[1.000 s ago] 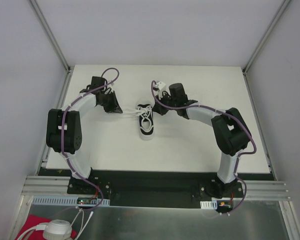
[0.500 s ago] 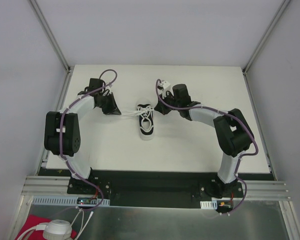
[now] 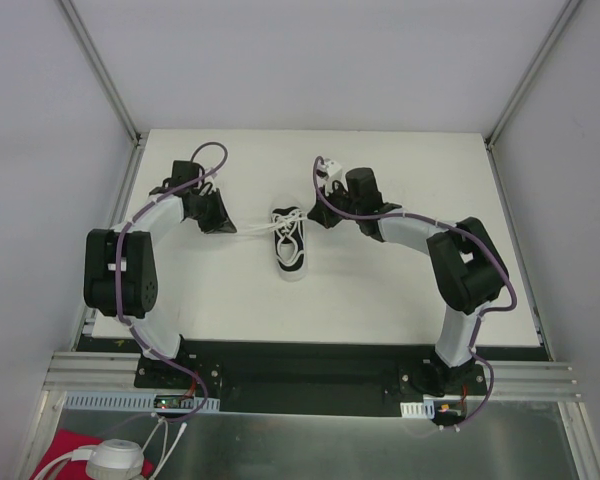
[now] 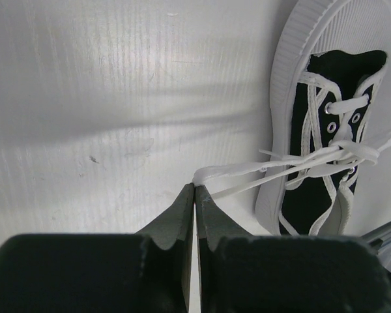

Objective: Tie the shoes
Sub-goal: Tie the shoelace on the shoe.

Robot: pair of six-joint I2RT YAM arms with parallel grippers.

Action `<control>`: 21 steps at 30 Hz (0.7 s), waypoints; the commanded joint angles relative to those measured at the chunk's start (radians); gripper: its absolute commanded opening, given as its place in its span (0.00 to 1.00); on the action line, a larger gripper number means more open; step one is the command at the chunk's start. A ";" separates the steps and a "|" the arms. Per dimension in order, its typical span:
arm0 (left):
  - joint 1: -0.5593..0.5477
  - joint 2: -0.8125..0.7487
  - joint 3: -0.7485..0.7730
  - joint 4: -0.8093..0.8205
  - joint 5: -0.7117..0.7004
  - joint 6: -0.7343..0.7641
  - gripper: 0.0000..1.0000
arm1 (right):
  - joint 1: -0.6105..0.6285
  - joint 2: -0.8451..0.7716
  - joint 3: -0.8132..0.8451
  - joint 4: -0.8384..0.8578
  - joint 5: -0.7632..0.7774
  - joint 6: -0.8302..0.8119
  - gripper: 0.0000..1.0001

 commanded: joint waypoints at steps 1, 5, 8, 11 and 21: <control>0.012 -0.042 -0.010 -0.008 -0.024 0.009 0.00 | -0.008 -0.056 -0.011 0.053 -0.004 0.015 0.00; 0.013 -0.043 -0.001 -0.008 -0.031 0.012 0.00 | -0.018 -0.056 -0.016 0.060 -0.004 0.023 0.00; 0.015 -0.045 0.010 -0.017 -0.040 0.018 0.00 | -0.022 -0.055 -0.016 0.065 -0.013 0.030 0.00; 0.018 -0.045 0.021 -0.027 -0.045 0.021 0.00 | -0.022 -0.055 -0.013 0.068 -0.024 0.032 0.00; 0.027 -0.050 0.016 -0.042 -0.044 0.027 0.00 | -0.024 -0.041 -0.004 0.071 -0.060 0.035 0.00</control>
